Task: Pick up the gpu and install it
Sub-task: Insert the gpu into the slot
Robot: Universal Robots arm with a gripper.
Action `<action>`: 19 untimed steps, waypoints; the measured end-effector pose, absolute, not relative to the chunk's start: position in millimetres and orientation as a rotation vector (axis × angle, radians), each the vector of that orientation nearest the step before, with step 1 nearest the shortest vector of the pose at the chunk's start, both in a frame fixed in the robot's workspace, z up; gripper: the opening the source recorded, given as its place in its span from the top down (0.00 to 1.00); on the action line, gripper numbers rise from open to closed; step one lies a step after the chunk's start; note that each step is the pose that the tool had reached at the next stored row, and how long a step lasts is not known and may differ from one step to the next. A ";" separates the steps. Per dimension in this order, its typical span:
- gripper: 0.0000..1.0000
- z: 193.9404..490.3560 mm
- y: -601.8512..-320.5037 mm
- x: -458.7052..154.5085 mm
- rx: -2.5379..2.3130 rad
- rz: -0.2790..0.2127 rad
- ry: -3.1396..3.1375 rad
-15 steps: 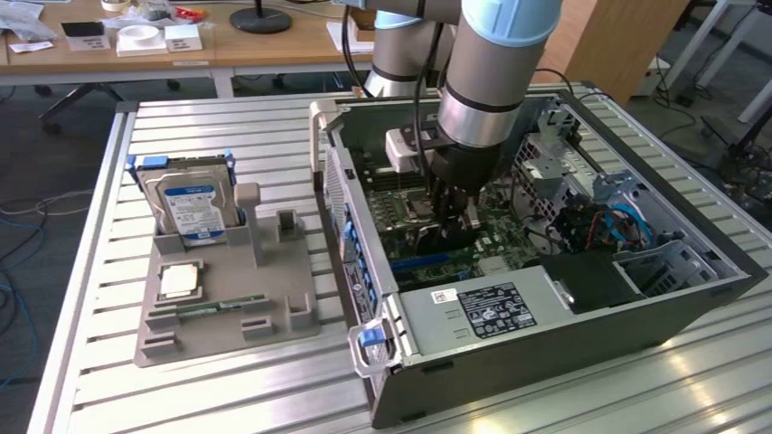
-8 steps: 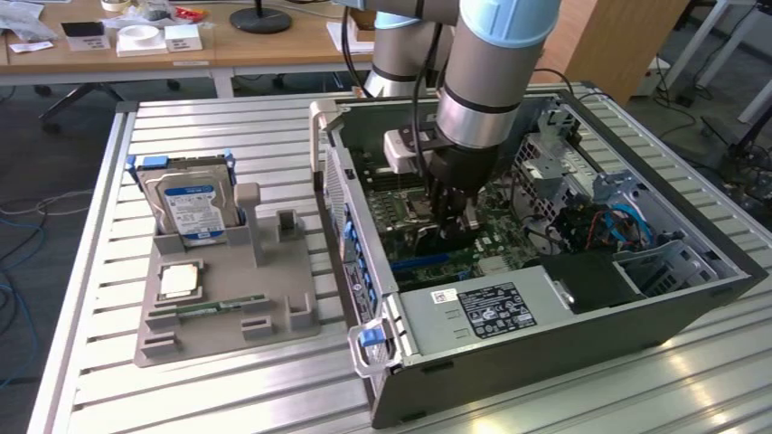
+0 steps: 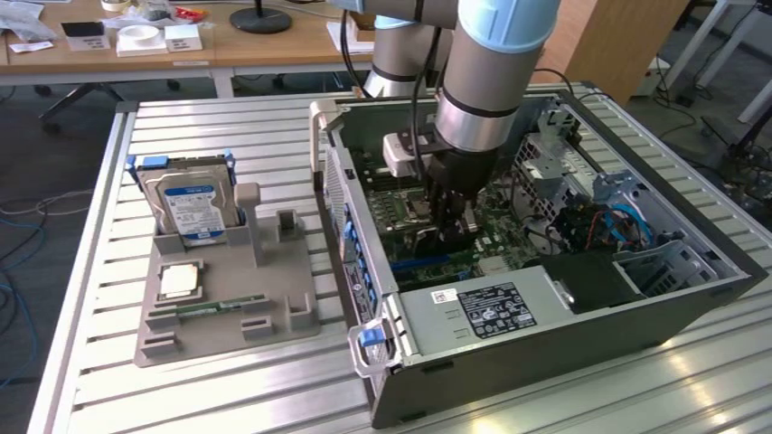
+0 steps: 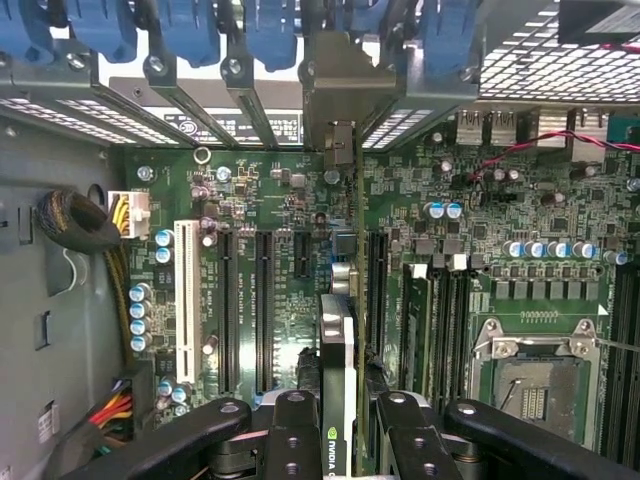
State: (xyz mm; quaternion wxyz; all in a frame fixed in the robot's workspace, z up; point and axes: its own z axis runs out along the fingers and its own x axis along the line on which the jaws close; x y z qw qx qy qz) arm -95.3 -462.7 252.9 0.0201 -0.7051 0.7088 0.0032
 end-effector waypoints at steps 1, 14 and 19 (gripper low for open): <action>0.73 252.6 -463.0 -95.3 -2.187 0.010 2.199; 0.73 247.9 -463.2 -95.4 -2.187 0.010 2.198; 0.73 246.6 -463.2 -95.6 -2.188 0.010 2.199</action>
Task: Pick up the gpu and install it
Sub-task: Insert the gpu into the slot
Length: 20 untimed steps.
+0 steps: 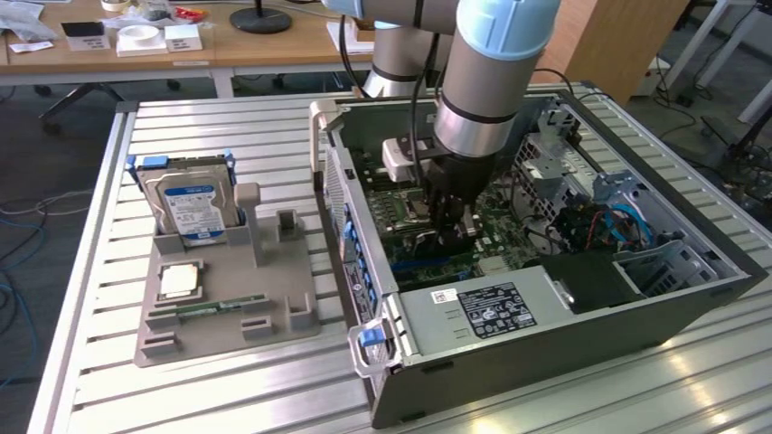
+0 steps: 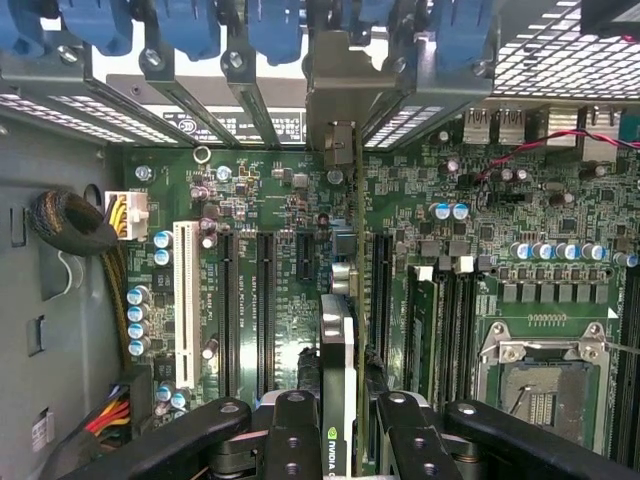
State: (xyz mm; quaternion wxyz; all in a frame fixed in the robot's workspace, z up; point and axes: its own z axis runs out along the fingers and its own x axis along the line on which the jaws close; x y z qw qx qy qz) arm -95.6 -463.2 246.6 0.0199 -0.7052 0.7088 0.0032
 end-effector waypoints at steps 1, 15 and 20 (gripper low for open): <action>0.73 246.4 -463.2 -95.7 -2.188 0.010 2.199; 0.73 246.0 -463.1 -95.6 -2.187 0.010 2.198; 0.73 246.4 -463.2 -95.8 -2.186 0.008 2.198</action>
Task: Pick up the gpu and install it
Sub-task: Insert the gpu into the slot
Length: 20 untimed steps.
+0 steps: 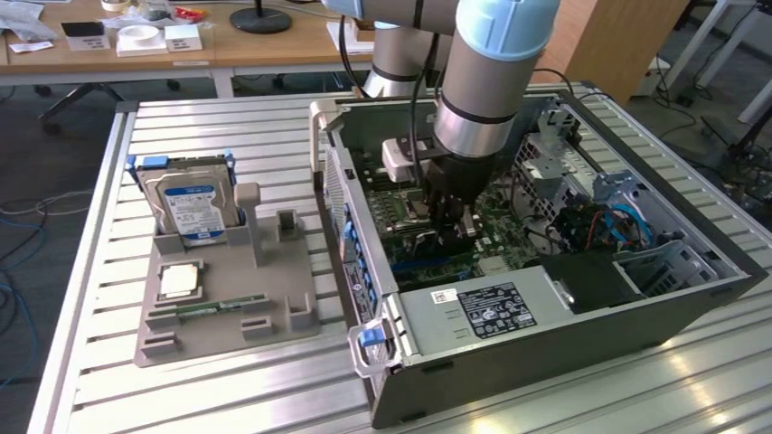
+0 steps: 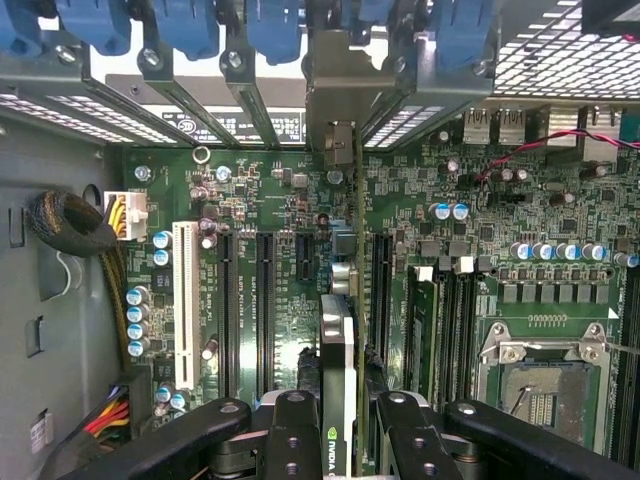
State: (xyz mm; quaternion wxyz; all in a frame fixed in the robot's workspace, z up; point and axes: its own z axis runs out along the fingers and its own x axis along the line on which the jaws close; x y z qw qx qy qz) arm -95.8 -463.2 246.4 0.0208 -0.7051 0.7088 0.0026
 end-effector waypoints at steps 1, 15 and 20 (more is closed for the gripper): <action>0.73 246.4 -463.2 -96.0 -2.185 0.006 2.197; 0.73 246.4 -463.2 -98.2 -2.182 -0.002 2.193; 0.73 244.8 -463.3 -98.9 -2.182 -0.003 2.193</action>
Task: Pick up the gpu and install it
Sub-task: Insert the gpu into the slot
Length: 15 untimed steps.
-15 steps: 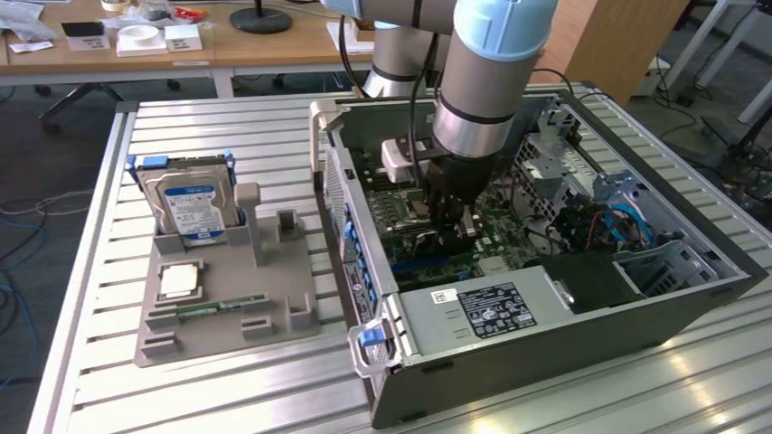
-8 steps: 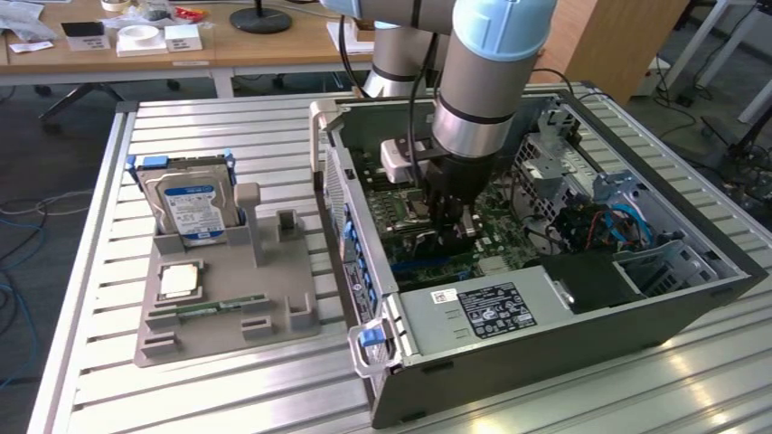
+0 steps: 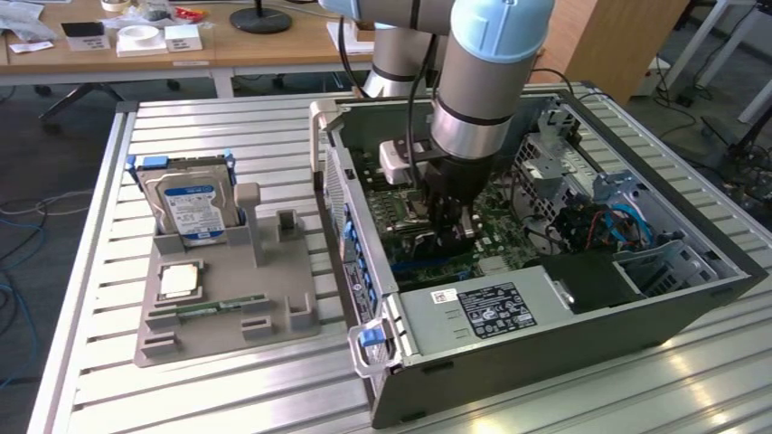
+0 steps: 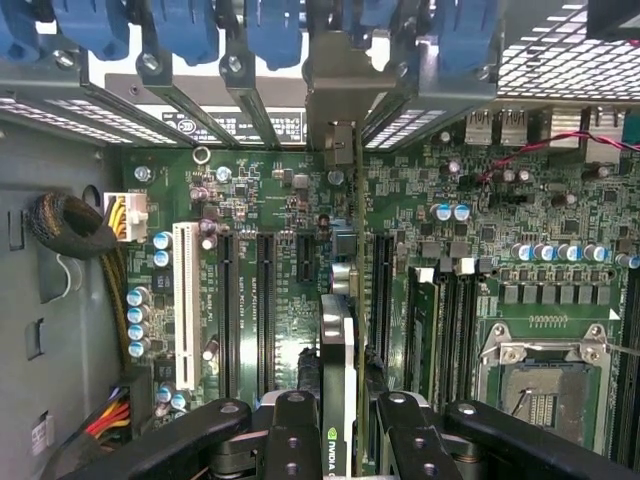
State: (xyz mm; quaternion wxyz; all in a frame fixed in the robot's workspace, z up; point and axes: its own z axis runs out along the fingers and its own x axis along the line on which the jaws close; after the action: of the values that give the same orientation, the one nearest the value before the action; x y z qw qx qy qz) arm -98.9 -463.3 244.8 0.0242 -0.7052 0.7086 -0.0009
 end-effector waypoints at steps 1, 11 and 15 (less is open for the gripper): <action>0.73 244.0 -463.2 -99.0 -2.182 -0.003 2.192; 0.73 243.3 -463.2 -99.1 -2.182 -0.003 2.193; 0.73 243.2 -463.2 -99.2 -2.182 -0.003 2.193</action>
State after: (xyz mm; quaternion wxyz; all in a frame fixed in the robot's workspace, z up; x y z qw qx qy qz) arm -99.2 -463.2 243.2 0.0241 -0.7052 0.7086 -0.0008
